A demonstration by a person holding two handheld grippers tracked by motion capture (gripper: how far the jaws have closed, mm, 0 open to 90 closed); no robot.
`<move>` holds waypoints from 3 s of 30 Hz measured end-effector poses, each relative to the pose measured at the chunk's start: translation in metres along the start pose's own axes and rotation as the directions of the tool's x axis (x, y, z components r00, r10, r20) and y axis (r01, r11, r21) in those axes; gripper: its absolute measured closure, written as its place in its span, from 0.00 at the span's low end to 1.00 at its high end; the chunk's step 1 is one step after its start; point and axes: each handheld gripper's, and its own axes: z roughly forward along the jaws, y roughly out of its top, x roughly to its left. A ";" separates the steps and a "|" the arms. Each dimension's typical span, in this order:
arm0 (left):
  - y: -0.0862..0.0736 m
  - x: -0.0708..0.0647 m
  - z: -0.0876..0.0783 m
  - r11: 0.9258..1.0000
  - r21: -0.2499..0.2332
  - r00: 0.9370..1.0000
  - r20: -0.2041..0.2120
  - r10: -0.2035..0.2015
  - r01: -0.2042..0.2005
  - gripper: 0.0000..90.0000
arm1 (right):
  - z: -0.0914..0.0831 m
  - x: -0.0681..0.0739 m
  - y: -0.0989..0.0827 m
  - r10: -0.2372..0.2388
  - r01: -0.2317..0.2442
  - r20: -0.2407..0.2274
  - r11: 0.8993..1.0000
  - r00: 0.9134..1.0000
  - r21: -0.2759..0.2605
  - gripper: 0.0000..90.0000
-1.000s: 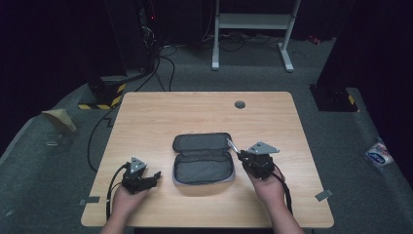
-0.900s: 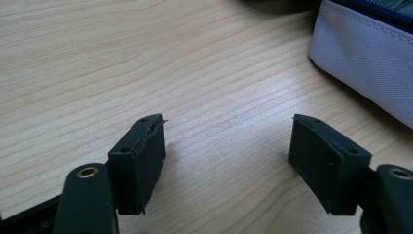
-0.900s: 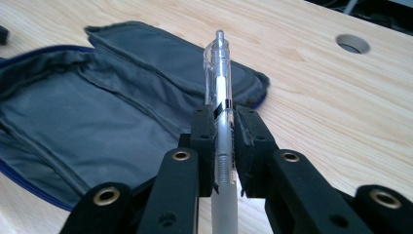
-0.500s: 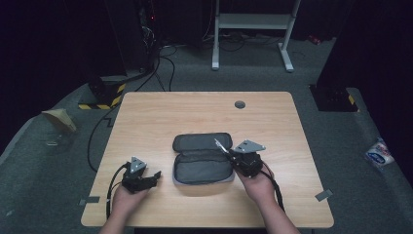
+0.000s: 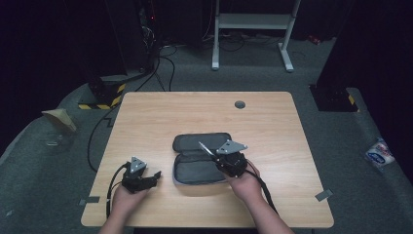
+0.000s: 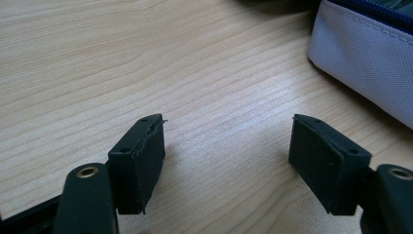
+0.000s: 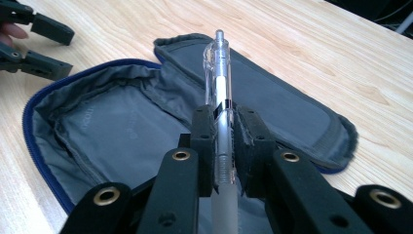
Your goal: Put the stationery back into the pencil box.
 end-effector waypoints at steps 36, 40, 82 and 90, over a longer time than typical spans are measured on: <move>0.000 0.000 0.001 1.000 -0.003 1.000 0.000 -0.001 0.001 0.32 | 0.019 0.026 0.027 -0.076 0.076 -0.084 0.997 0.994 -0.005 0.88; 0.000 0.000 0.001 1.000 -0.003 1.000 0.000 0.000 0.000 0.32 | 0.021 0.026 0.025 -0.074 0.076 -0.102 0.997 0.992 0.009 0.88; 0.000 0.000 0.000 1.000 -0.001 1.000 -0.003 -0.001 0.001 0.32 | -0.009 -0.012 -0.027 0.049 -0.049 -0.006 0.999 0.999 -0.017 0.53; 0.000 0.000 0.000 1.000 -0.001 1.000 -0.004 -0.001 0.001 0.32 | -0.032 -0.037 -0.046 0.103 -0.101 0.055 0.994 0.993 -0.035 0.53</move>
